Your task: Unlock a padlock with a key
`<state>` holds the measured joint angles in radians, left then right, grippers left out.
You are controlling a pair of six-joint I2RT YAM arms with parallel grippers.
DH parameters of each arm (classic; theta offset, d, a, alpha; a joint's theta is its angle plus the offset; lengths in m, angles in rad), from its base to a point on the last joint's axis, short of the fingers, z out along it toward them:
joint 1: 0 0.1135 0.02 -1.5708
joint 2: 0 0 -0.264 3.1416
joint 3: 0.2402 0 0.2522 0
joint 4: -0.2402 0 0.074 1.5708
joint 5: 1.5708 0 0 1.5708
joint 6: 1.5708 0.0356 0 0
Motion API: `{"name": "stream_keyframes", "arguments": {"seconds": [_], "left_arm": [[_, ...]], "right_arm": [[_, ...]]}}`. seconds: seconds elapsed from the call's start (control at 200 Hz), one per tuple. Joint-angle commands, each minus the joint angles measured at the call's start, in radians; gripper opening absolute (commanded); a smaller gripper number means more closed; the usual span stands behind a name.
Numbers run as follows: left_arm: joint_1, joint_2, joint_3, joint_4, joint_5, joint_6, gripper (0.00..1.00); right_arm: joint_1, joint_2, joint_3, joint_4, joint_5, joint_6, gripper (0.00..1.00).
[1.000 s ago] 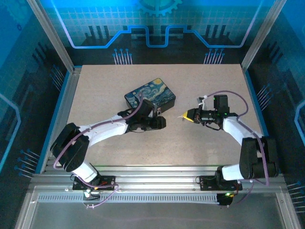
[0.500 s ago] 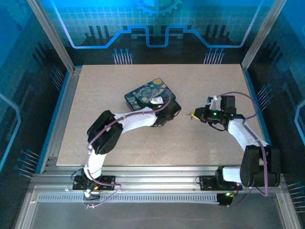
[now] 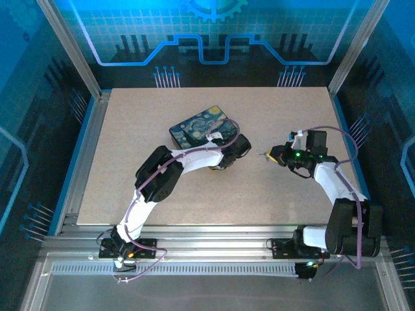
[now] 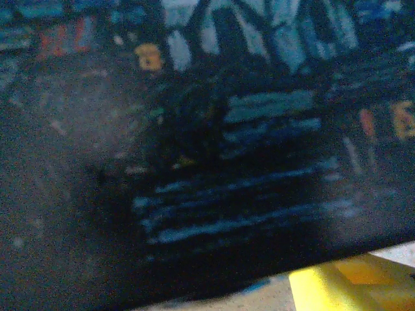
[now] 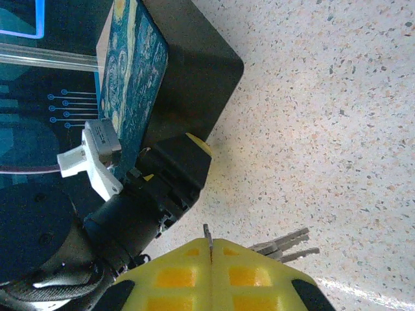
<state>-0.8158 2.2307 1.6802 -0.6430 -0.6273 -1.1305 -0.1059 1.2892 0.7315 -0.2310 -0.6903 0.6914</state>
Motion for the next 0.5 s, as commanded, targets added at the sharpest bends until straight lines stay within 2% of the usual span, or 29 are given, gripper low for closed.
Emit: {"name": "stream_keyframes", "arguments": {"seconds": [0.0, 0.075, 0.3, 0.385, 0.495], "left_arm": [[0.015, 0.034, 0.045, -0.053, -0.052, -0.018, 0.58], [0.02, 0.043, 0.047, -0.051, -0.054, -0.017, 0.53], [0.024, 0.034, 0.028, -0.044, -0.07, 0.023, 0.26], [0.025, 0.0, 0.002, -0.053, -0.096, 0.043, 0.21], [0.025, -0.071, -0.055, -0.023, -0.095, 0.131, 0.14]], "right_arm": [[-0.01, -0.009, 0.041, -0.033, -0.032, -0.022, 0.0], [-0.011, -0.009, 0.056, -0.054, -0.031, -0.036, 0.0], [-0.011, -0.023, 0.062, -0.093, -0.037, -0.069, 0.0], [-0.008, -0.039, 0.046, -0.089, -0.053, -0.085, 0.0], [-0.003, -0.06, 0.017, -0.077, -0.054, -0.084, 0.0]]}}
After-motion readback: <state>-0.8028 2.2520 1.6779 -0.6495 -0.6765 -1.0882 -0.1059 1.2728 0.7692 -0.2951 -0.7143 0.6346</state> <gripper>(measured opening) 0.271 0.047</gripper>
